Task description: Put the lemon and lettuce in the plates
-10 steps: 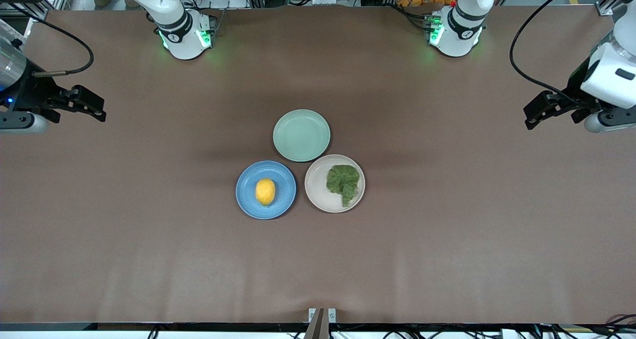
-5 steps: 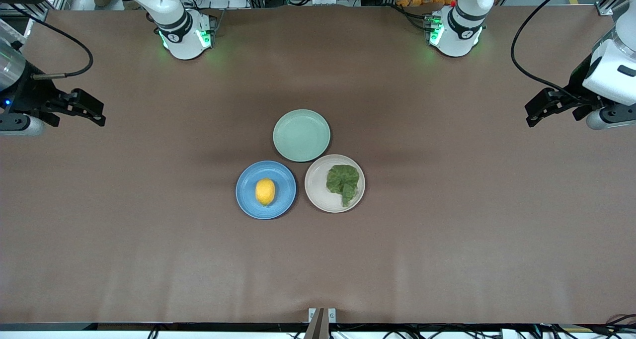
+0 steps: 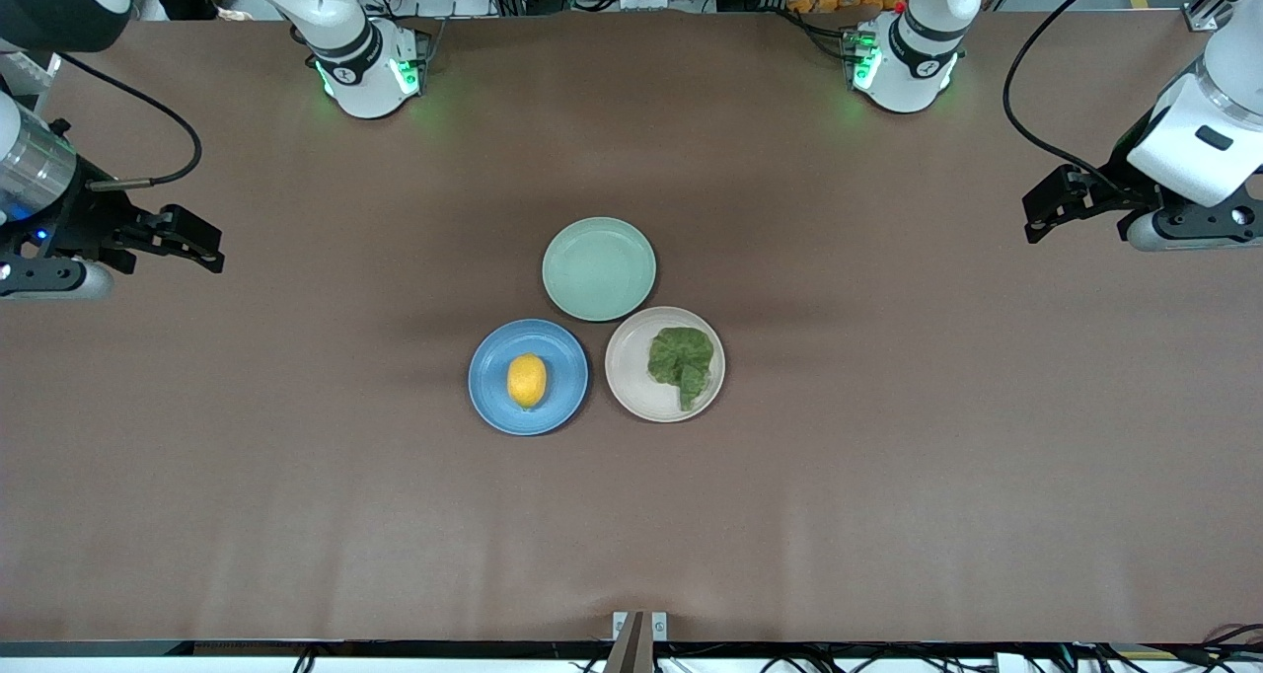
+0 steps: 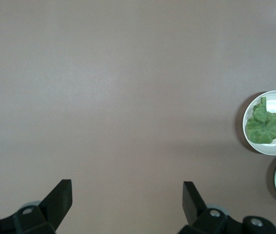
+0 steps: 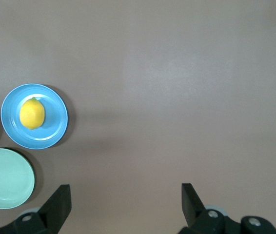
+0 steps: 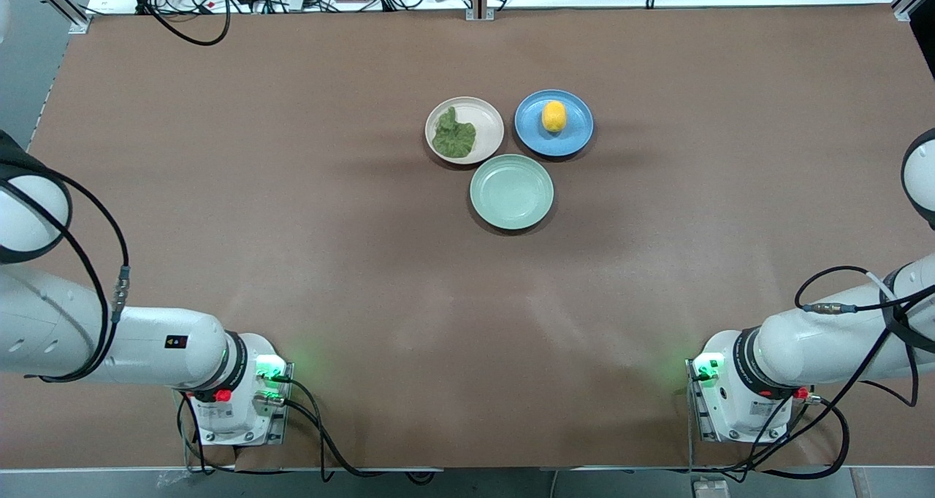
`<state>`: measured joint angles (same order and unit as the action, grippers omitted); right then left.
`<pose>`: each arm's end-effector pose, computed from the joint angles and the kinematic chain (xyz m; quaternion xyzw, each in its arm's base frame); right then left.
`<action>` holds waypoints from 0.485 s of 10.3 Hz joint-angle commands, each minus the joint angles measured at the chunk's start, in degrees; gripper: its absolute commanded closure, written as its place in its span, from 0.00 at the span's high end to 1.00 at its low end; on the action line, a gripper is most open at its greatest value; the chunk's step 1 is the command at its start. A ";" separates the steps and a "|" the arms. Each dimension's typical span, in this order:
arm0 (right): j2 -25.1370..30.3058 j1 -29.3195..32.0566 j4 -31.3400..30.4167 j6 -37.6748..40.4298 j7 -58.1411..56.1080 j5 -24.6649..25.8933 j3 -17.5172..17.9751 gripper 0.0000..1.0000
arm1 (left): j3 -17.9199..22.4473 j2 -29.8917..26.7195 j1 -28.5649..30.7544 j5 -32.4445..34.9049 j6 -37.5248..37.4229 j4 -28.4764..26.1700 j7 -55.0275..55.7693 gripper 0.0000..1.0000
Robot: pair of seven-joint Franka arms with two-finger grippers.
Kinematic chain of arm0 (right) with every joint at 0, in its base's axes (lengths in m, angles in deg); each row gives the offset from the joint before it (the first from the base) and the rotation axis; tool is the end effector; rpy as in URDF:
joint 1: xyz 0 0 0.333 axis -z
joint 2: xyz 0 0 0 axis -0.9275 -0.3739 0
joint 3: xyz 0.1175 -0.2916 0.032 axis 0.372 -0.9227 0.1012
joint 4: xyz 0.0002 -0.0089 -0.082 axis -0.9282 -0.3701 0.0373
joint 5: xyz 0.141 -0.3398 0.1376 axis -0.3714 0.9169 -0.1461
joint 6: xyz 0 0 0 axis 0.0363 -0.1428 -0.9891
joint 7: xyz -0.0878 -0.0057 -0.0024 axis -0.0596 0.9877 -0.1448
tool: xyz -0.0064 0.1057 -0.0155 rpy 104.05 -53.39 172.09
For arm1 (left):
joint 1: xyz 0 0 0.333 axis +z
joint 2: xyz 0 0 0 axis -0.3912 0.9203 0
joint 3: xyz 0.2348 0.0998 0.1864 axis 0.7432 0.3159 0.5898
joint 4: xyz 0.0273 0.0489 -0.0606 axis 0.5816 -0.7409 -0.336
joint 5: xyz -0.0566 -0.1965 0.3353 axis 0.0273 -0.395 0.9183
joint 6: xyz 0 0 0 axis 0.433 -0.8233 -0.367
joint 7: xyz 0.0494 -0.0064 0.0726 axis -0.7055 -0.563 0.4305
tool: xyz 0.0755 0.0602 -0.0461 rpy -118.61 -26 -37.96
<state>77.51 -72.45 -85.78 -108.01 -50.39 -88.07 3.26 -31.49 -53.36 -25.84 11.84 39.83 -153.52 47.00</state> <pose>0.5876 0.0542 0.6132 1.0000 0.0008 -0.0016 0.0071 0.5554 -0.0914 0.6292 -0.9995 -0.0025 -0.0298 0.0115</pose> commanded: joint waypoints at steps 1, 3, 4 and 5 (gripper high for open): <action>-0.18 0.27 0.13 -0.48 1.01 -0.91 0.38 1.00 | -0.22 -0.85 0.26 -1.41 -0.79 -0.29 -1.78 1.00; -0.27 0.27 0.13 -0.48 1.09 -0.91 0.38 1.00 | -0.74 -0.85 0.26 -1.41 -0.79 -0.12 -1.78 1.00; -0.27 0.27 0.04 -0.39 1.09 -1.00 0.38 1.00 | -0.74 -0.85 0.44 -1.41 -0.79 -0.11 -1.78 1.00; -0.18 0.18 0.13 0.22 1.09 -0.91 0.38 1.00 | -0.74 -0.76 0.61 -1.41 -0.79 -0.11 -1.87 1.00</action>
<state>77.40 -72.45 -85.78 -108.13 -50.38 -88.33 3.29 -32.06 -53.36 -25.91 11.82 39.83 -153.51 46.96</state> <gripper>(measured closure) 0.000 0.000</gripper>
